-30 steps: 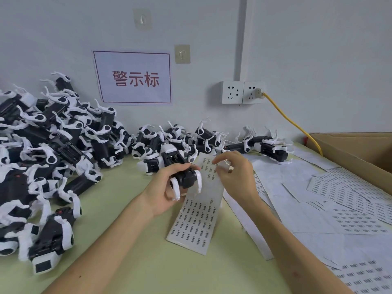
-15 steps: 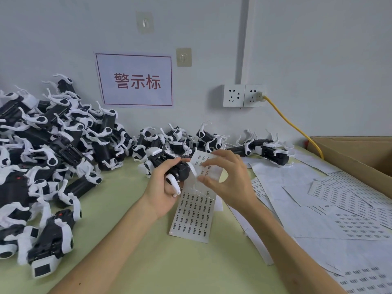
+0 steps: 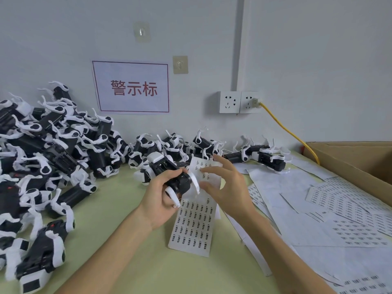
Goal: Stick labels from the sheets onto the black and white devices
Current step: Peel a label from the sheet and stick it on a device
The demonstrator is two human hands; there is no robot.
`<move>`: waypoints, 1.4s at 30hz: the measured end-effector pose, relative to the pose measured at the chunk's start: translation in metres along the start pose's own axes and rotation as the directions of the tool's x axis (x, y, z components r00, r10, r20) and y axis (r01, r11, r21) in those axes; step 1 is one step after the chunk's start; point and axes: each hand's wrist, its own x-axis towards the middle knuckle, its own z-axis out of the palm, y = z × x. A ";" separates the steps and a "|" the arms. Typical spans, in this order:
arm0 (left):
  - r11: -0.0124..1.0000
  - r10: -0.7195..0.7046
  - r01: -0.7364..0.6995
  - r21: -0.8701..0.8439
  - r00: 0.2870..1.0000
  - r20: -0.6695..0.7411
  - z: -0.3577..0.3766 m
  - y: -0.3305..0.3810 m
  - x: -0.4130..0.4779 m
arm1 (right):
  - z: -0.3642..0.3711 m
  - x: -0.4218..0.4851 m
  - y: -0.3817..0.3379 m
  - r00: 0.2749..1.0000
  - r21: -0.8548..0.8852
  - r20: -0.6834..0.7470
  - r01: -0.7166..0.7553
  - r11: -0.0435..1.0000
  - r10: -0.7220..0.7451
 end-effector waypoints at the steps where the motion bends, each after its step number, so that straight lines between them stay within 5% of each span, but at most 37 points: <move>1: 1.000 0.008 -0.008 0.021 1.000 0.004 0.000 -0.001 0.000 | 0.000 0.000 0.000 1.000 -0.003 -0.010 -0.002 1.000 0.002; 8: 0.986 0.058 -0.058 0.155 0.998 0.007 -0.004 -0.005 0.003 | 0.005 0.000 -0.002 0.991 -0.102 -0.117 0.049 0.994 -0.061; 19: 0.889 0.057 -0.071 0.453 0.997 0.045 0.002 -0.009 -0.003 | 0.006 -0.002 -0.004 0.997 0.021 -0.077 0.015 1.000 -0.013; 27: 0.858 0.018 -0.109 0.502 0.983 0.183 -0.002 -0.013 -0.002 | 0.005 0.000 -0.001 0.992 0.081 -0.117 -0.044 0.996 0.054; 42: 0.883 0.053 -0.017 0.469 0.997 -0.064 -0.001 -0.013 0.004 | -0.008 0.003 -0.008 0.984 0.223 -0.113 -0.110 0.969 0.138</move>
